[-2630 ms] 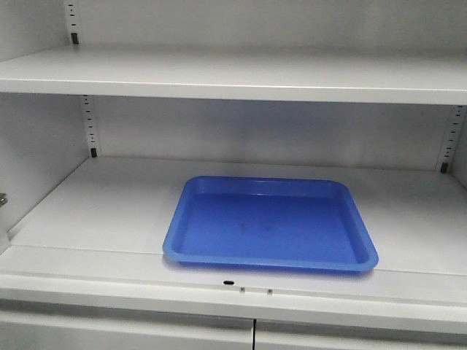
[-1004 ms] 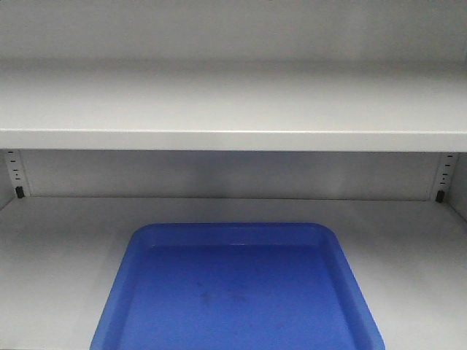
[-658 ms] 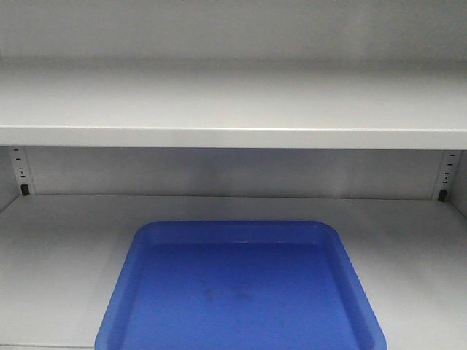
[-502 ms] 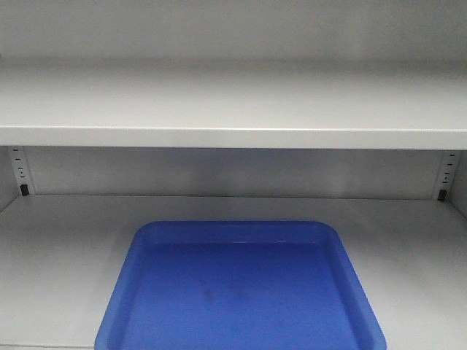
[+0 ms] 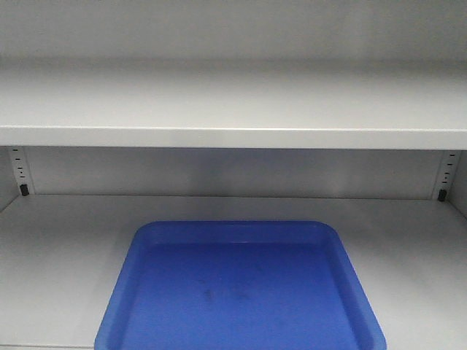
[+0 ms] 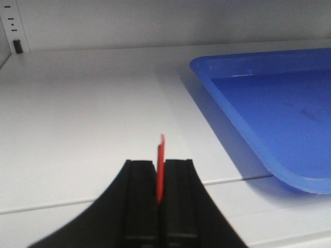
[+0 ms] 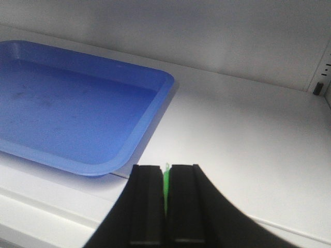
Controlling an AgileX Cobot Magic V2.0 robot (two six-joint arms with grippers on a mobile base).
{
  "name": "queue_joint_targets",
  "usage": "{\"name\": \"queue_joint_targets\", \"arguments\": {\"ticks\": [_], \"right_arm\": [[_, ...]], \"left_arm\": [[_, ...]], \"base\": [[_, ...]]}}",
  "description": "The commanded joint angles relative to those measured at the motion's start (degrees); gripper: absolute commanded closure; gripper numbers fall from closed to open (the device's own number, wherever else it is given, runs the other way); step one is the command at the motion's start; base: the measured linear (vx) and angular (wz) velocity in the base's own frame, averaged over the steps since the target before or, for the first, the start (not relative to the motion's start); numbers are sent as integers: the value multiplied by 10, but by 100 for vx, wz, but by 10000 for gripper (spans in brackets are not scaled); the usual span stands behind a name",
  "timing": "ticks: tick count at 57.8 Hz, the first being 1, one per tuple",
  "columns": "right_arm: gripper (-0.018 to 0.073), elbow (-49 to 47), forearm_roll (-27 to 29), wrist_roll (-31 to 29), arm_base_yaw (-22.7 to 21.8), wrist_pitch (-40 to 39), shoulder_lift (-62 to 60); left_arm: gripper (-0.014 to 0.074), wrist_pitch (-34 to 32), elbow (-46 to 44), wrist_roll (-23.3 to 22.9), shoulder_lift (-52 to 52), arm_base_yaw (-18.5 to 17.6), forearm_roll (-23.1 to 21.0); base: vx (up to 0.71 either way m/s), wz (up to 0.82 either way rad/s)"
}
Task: Sort red and green spoons into left cabinet
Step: 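Position the base facing the open shelf with the blue tray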
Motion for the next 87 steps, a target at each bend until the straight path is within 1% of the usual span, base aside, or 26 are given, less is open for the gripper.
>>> {"name": "queue_joint_targets", "arguments": {"ticks": [1,21,34,48,61,69,79,87], "right_arm": [[557,-19,0,-2,-2,-45,4],[557,-19,0,-2,-2,-45,4],[557,-19,0,-2,-2,-45,4],[557,-19,0,-2,-2,-45,4],[557,-19,0,-2,-2,-45,4],[557,-19,0,-2,-2,-45,4],[557,-19,0,-2,-2,-45,4],[557,-19,0,-2,-2,-45,4]], "left_arm": [[596,-32,-17,0,0,-5,-11],[596,-26,-17,-7,0,-5,-17],[596,34,-20,-11,-1,-5,-21],[596,94,-43,-66,-1,-5,-21],[596,134,-95,-68,-1,-5,-22],[596,130,-120,-67,-1,-5,-28],[596,91,-125,-54,1,-5,-30],[596,74,-127,-11,15,-5,-32]], "base": [[0,0],[0,0],[0,0],[0,0],[0,0],[0,0],[0,0],[0,0]]}}
